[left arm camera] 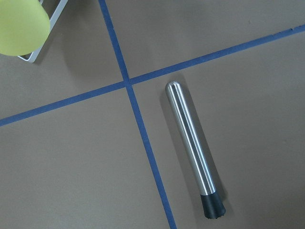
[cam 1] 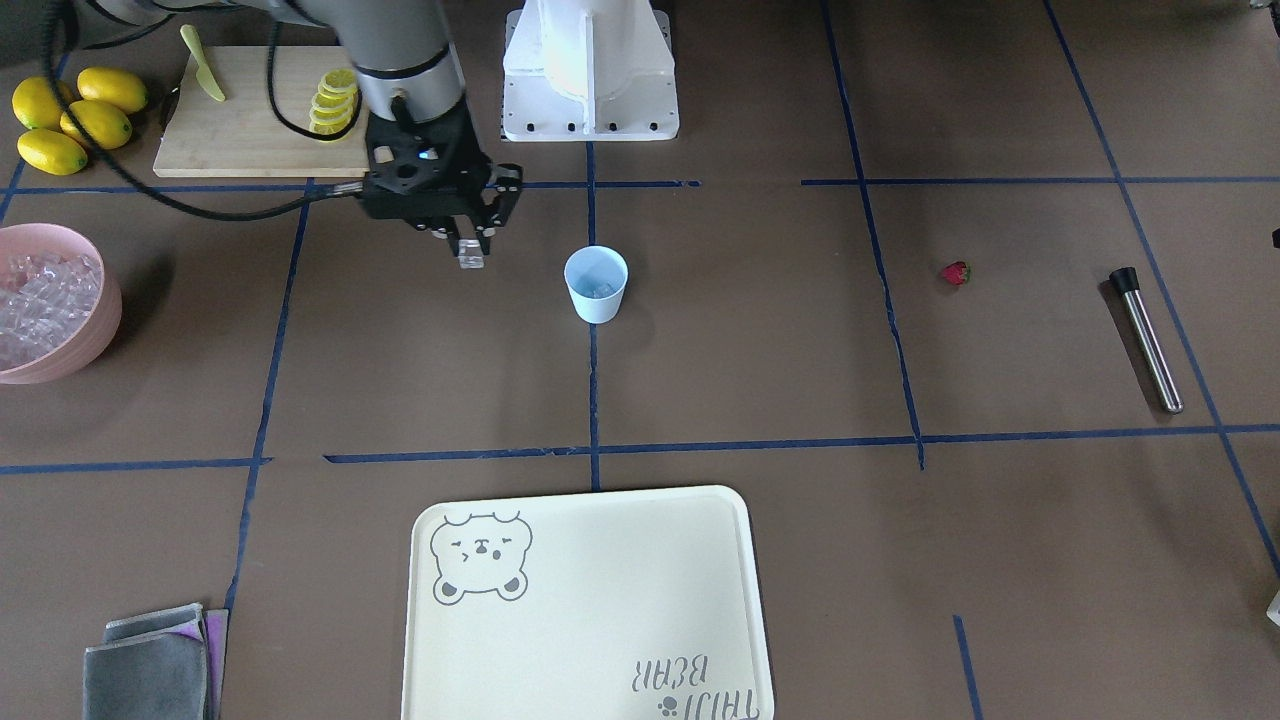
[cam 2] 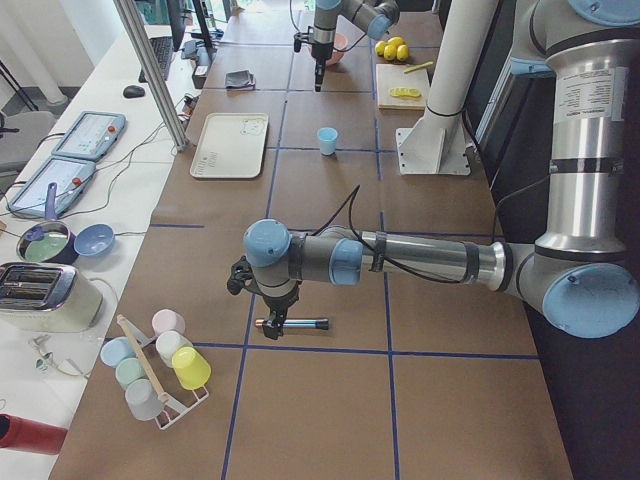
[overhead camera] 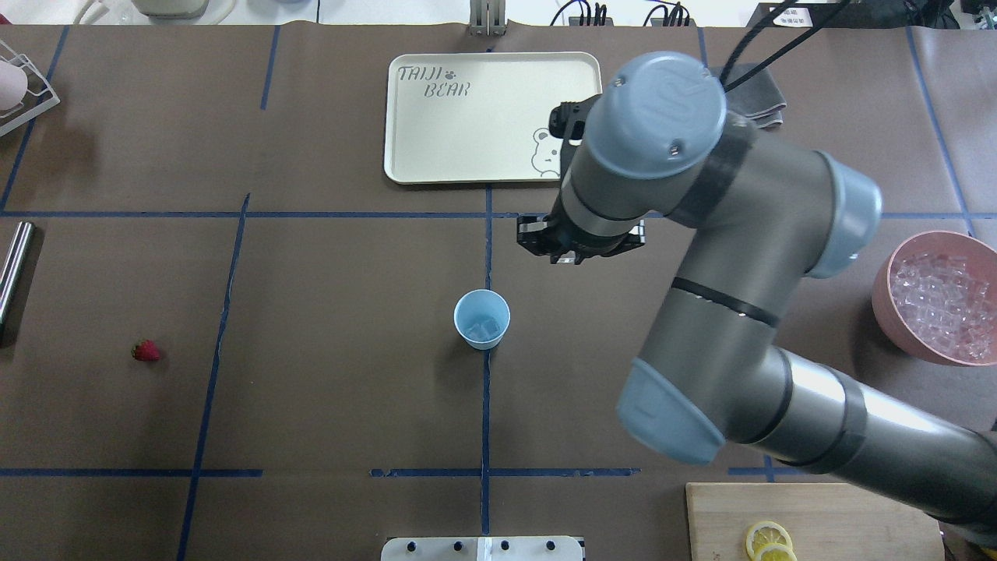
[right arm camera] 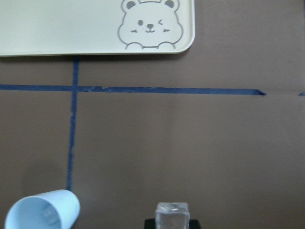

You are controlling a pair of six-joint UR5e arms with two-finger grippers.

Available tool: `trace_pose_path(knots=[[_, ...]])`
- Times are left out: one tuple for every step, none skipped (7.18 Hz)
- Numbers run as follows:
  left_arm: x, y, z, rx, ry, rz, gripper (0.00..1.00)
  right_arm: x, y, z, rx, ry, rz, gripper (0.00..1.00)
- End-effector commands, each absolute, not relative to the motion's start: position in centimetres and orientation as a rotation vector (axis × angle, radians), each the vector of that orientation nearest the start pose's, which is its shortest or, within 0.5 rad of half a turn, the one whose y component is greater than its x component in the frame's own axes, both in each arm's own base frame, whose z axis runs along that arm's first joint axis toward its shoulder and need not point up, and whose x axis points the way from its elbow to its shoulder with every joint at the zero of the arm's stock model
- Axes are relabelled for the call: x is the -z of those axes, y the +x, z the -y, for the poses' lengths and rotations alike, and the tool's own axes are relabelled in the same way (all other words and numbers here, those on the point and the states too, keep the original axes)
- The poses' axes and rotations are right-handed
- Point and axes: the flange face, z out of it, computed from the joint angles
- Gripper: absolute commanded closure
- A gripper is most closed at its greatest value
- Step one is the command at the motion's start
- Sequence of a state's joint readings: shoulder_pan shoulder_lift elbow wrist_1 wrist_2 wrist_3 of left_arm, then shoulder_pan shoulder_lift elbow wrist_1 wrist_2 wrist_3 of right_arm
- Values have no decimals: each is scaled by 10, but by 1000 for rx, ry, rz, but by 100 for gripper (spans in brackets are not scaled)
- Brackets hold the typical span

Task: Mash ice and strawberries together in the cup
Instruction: 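Carry the ice cube over the light-blue cup and drop it in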

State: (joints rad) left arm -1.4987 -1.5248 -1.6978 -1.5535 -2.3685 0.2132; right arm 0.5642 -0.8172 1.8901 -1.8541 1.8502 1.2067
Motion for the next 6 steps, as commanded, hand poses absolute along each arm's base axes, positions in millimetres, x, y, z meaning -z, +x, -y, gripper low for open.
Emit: trace_pose_path(knots=[[-619,-28,479,-295,116,-794,0,-88,-552,382,-118,101,787,100],[-619,-28,479,-295,116,-794,0,-87,-580,377,-126,100,753,100],[-619,-27,479,-296,115,-794,0,-94,-591,369,-114,90,736,100],[-619,-28,479,-296,117,-794,0,-99,-594,368,-111,87,727,100],[-619,-28,479,-296,117,-794,0,-102,-595,369,-103,98,718,99],[-619,-28,479,-295,116,-794,0,-105,-595,374,-116,136,702,99]])
